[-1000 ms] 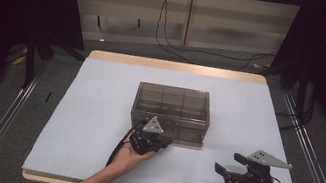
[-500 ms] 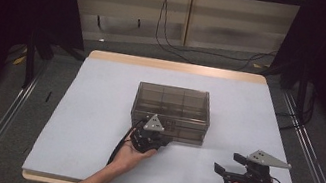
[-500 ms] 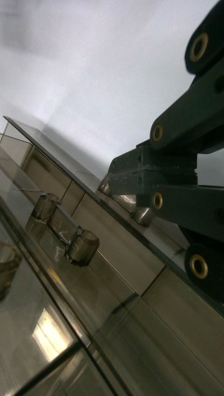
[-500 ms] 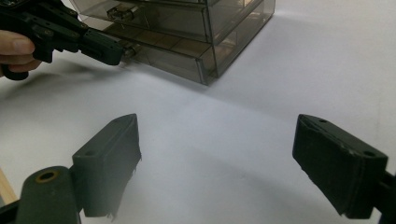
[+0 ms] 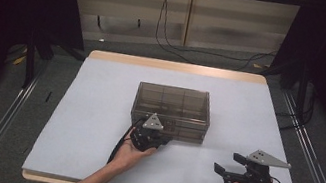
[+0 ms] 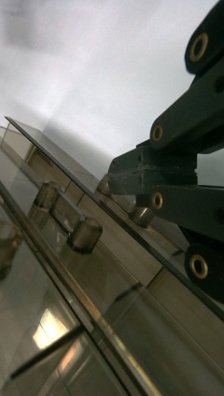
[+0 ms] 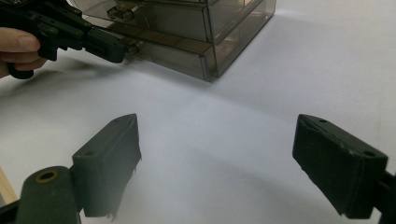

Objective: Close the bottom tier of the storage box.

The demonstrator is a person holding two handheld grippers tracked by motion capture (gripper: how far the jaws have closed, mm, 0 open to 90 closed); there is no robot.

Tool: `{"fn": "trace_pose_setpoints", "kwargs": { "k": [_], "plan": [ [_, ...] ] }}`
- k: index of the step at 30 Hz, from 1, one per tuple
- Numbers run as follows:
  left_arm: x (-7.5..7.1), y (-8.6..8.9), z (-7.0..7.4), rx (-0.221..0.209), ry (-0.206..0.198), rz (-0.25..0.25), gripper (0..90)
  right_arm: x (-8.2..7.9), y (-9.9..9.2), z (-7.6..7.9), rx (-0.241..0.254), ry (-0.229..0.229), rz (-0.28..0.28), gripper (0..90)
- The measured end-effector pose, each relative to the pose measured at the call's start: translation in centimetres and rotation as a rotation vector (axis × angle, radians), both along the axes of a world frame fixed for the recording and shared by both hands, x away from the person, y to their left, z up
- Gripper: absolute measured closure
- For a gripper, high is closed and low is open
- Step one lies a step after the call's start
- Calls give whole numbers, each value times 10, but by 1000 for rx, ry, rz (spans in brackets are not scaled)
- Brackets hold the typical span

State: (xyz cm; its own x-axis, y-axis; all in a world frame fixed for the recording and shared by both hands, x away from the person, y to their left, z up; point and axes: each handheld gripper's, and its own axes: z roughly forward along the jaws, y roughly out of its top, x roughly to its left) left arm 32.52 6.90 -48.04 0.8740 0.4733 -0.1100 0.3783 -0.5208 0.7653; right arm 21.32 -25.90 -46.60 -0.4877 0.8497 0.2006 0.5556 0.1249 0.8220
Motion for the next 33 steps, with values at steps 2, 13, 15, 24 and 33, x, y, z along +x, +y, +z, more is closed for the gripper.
{"fn": "trace_pose_setpoints", "kwargs": {
  "k": [2,13,15,24,33],
  "plan": [
    [2,1,0,8,1,-11,900,0,0,0,0,-1,2,145],
    [5,1,-2,15,5,6,900,-1,-1,0,4,3,2,145],
    [5,1,-2,16,2,9,900,0,0,0,2,1,0,145],
    [6,-1,-2,8,3,13,900,0,0,0,3,3,6,145],
    [6,-2,-2,12,9,11,900,0,0,0,3,3,6,145]
  ]
}}
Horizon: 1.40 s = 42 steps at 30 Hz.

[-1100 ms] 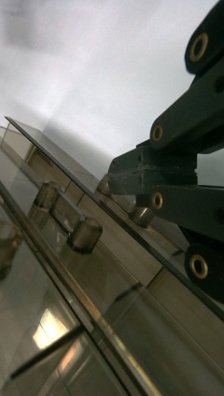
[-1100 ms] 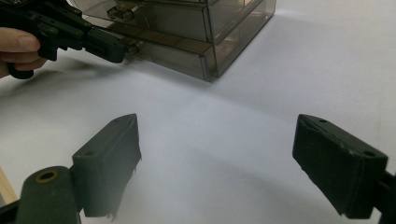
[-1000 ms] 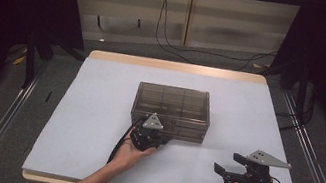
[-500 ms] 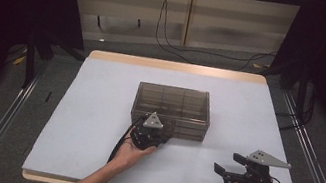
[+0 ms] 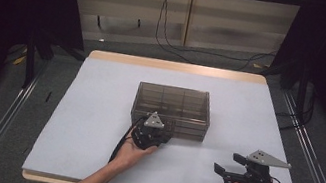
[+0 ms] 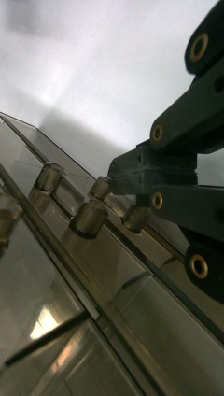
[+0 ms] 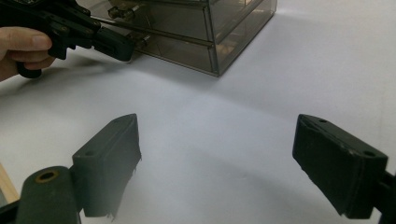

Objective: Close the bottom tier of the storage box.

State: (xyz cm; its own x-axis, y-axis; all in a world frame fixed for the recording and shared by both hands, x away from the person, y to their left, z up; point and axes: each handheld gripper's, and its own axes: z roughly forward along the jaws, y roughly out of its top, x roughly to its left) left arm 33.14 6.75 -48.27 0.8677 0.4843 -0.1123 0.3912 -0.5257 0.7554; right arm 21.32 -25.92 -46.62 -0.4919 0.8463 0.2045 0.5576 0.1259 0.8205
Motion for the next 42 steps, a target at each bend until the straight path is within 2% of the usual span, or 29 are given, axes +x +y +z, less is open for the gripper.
{"fn": "trace_pose_setpoints", "kwargs": {
  "k": [4,5,8,9,13,18,23,24,26,28,31,34,35,36,39,42],
  "plan": [
    [1,2,1,-8,-9,16,900,0,0,0,0,1,2,145],
    [1,2,1,-27,-6,23,900,0,0,0,0,1,2,145],
    [0,1,3,10,-17,24,900,0,0,0,0,1,1,145],
    [0,0,1,-4,-13,23,900,0,0,0,0,0,1,145],
    [-1,0,1,4,-12,24,900,-1,0,0,-1,2,-2,145],
    [-2,2,0,-14,22,24,847,-1,-1,0,4,3,-3,145],
    [-6,7,5,-12,24,-14,723,-1,-1,1,5,1,-2,144],
    [-6,9,6,-15,29,-18,723,-1,-1,1,5,1,-2,144],
    [-9,12,8,8,21,-25,686,-1,-1,1,5,1,-1,145],
    [-10,15,10,8,26,-26,615,-1,-1,1,5,1,-2,145],
    [-13,20,14,19,7,-17,475,-1,-1,0,5,2,-2,145],
    [-16,24,16,2,5,7,340,-1,-1,0,5,4,-3,145],
    [-17,26,16,17,-2,7,297,-1,-1,0,4,3,-5,144],
    [-18,27,17,15,10,0,255,0,-1,0,5,4,-6,144],
    [-21,34,21,8,1,-2,190,0,-1,0,4,3,-5,144],
    [-25,40,25,-11,11,-2,144,-1,-1,0,4,4,-6,143]
  ]
}}
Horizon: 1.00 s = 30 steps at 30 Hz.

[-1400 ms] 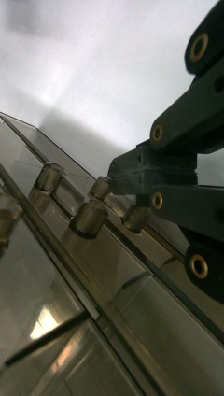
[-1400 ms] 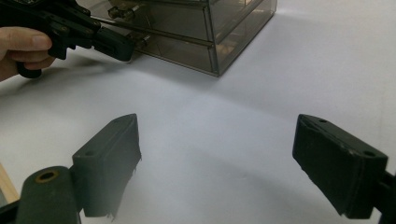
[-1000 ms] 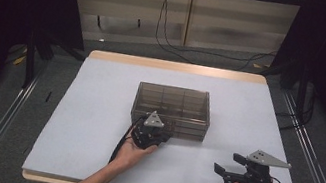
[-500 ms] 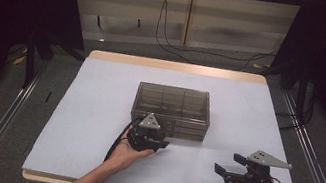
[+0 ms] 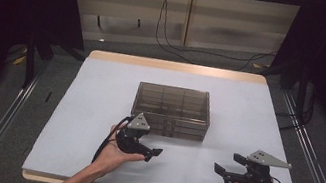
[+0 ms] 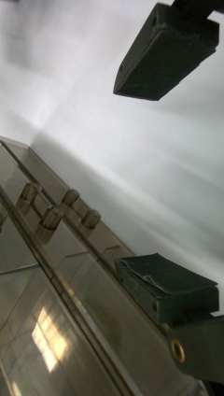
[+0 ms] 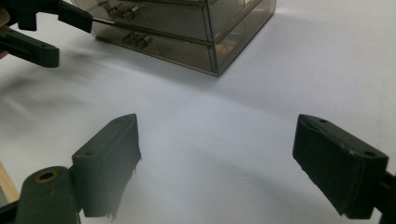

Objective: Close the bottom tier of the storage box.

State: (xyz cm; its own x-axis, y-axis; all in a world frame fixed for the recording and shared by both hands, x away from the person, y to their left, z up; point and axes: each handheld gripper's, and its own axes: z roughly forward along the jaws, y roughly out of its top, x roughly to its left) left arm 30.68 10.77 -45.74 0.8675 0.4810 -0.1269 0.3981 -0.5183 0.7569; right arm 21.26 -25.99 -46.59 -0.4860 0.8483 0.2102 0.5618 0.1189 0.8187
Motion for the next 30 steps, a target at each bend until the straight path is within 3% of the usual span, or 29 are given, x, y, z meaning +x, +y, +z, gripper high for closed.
{"fn": "trace_pose_setpoints", "kwargs": {
  "k": [2,5,9,13,18,27,30],
  "plan": [
    [-3,6,3,13,-13,0,130,0,0,0,2,0,1,143],
    [-6,16,11,-19,-11,17,108,0,0,0,0,1,-3,142],
    [-12,27,18,-16,-29,-5,96,1,0,0,-1,5,-1,141],
    [-19,40,19,-41,-35,-9,64,0,0,0,-1,6,-4,140],
    [-26,57,17,-77,-28,26,52,0,0,0,-1,6,-4,140],
    [-38,88,25,-52,-76,74,42,1,0,0,-2,5,-4,140],
    [-44,100,21,-77,-67,127,45,1,0,0,-4,6,-6,139]
  ]
}}
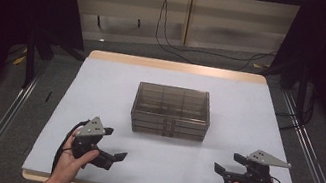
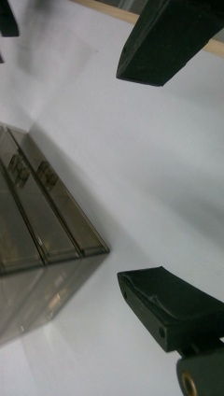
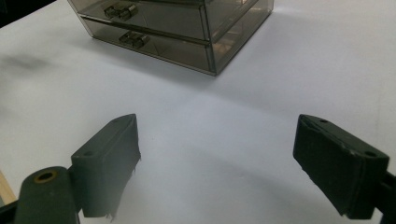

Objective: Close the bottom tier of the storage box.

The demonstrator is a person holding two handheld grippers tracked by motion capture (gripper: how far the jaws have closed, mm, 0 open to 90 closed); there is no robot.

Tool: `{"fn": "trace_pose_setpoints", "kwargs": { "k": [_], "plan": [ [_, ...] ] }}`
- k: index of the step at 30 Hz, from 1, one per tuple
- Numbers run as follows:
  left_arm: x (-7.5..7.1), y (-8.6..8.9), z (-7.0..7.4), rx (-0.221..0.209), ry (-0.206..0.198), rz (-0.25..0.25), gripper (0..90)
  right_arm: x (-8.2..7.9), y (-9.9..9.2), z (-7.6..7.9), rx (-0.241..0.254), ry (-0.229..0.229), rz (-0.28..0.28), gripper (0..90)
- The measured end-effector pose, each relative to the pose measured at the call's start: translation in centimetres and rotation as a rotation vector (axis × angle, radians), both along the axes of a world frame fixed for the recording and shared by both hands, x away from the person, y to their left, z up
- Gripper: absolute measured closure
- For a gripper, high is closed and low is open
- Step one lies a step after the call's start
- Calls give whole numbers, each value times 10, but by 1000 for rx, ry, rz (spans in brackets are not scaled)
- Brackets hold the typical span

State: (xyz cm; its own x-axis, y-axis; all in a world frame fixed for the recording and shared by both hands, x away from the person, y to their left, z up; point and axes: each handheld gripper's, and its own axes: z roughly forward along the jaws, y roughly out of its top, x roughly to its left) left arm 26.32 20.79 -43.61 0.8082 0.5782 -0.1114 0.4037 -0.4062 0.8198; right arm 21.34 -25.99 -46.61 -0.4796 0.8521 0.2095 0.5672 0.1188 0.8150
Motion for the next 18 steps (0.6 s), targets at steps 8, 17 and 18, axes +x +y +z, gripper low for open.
{"fn": "trace_pose_setpoints", "kwargs": {
  "k": [8,17,18],
  "plan": [
    [-7,29,-9,-29,12,114,41,0,-2,0,10,-10,-27,122],
    [-9,45,-17,-110,19,113,40,-2,-4,1,-22,-35,-58,107],
    [-9,45,-20,-94,30,129,42,-2,-5,1,-19,-35,-62,104]
  ]
}}
